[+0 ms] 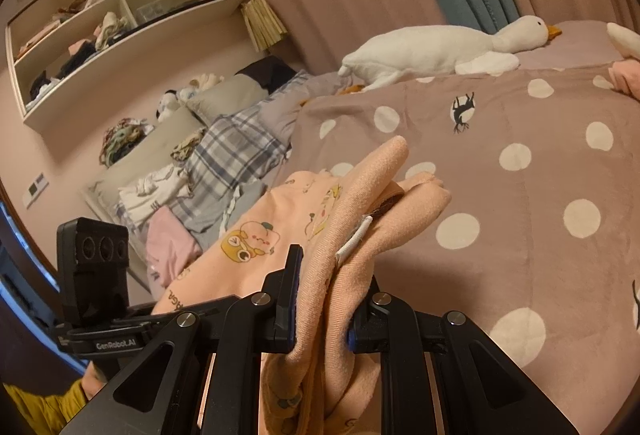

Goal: Fold small clothes

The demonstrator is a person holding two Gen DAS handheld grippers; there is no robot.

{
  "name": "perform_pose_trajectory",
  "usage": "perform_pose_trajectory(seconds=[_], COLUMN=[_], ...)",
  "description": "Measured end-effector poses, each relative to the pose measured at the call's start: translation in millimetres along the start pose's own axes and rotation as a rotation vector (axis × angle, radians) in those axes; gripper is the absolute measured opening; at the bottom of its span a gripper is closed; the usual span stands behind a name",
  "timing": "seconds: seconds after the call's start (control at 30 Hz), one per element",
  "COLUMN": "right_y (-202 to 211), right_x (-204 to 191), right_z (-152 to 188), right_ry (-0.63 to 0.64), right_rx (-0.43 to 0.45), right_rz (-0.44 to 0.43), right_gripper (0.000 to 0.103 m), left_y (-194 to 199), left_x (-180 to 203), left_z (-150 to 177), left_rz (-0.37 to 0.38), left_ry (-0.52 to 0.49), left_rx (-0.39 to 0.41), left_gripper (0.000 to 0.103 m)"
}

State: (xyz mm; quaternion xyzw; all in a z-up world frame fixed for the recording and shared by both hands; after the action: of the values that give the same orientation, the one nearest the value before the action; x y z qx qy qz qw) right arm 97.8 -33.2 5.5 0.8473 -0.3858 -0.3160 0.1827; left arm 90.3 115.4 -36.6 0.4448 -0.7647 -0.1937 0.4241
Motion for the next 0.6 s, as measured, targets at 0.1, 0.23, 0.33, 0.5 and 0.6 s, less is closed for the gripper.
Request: perform_pose_trajectory(seconds=[0.1,0.23,0.33,0.5,0.6], right_y=[-5,-17,-28,-42,-49], right_x=[0,3,6,13,16], right_z=[1,2,4,6,6], right_ry=[0.002,0.0,0.002,0.005,0.001], right_rx=[-0.017,-0.053,-0.087,-0.127,-0.137], right_rz=[0.001,0.004,0.011,0.026,0.027], right_gripper=[0.019,0.019,0.019,0.019,0.019], left_y=[-3,-13,-23,-35,-42], left_x=[-7,-18,-27,-38,-44], left_z=[-3,-6,-7,-8,-9], left_rz=[-0.004,-0.017,-0.025,-0.031,-0.037], left_ry=[0.007,0.02,0.034,0.049,0.058], left_rx=[-0.006,-0.019,-0.037,-0.065,-0.076], left_gripper=[0.029,0.029,0.029,0.029,0.029])
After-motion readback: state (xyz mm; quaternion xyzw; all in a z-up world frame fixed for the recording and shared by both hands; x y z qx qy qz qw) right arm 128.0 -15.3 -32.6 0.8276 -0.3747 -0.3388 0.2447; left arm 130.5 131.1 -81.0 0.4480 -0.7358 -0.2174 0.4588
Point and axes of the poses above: each gripper's, at about its wrist camera, not at the fingertips, and y roughly against the way its jaws point, x to its right, z to its underside, the point moved 7 cm from there along -y, roughly the way its jaws point, and after that the axes turned 13 degrees about -x, right-handed, at the moved point
